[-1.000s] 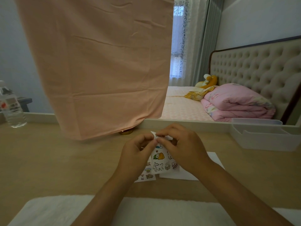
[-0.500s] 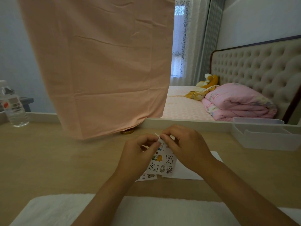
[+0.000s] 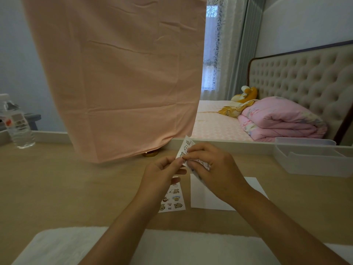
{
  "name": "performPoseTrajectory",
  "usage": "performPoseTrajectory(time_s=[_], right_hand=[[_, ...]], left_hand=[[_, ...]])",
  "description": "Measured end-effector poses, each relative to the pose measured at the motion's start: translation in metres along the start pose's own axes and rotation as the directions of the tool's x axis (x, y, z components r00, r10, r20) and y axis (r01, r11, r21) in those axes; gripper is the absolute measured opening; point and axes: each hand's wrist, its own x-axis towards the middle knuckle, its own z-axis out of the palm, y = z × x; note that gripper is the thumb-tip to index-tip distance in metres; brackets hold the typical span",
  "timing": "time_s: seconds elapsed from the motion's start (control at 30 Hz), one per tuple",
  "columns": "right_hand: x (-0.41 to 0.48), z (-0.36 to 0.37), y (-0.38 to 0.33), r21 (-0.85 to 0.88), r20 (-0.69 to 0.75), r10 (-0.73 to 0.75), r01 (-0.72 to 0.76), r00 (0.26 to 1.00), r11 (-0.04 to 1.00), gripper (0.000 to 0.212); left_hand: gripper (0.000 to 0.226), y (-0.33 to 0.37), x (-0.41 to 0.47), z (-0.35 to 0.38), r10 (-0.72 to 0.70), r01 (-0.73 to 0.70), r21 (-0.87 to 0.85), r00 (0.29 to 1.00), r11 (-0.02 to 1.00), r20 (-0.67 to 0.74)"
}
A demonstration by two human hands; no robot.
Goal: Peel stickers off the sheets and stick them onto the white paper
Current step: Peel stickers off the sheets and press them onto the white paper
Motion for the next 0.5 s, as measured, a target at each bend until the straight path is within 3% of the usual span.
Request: performPoseTrajectory(time_s=[0.4,0.5], right_hand=[[0.0017,0.0011,-0.006,0.041,-0.025,0.106,-0.105,0.994,0.994,0.013],[0.0014,0.0001,-0.0103,0.185,0.032,0.23,-0.232,0.973,0.955,0.012]], left_hand=[[0.016,0.002,-0.0016,-0.0028,0.004,-0.001,-0.044,0.999,0.999,0.051],[0.017,0.0008,-0.0014,-0.0024,0.019,-0.018,-0.021,0.998,1.0,0.058]])
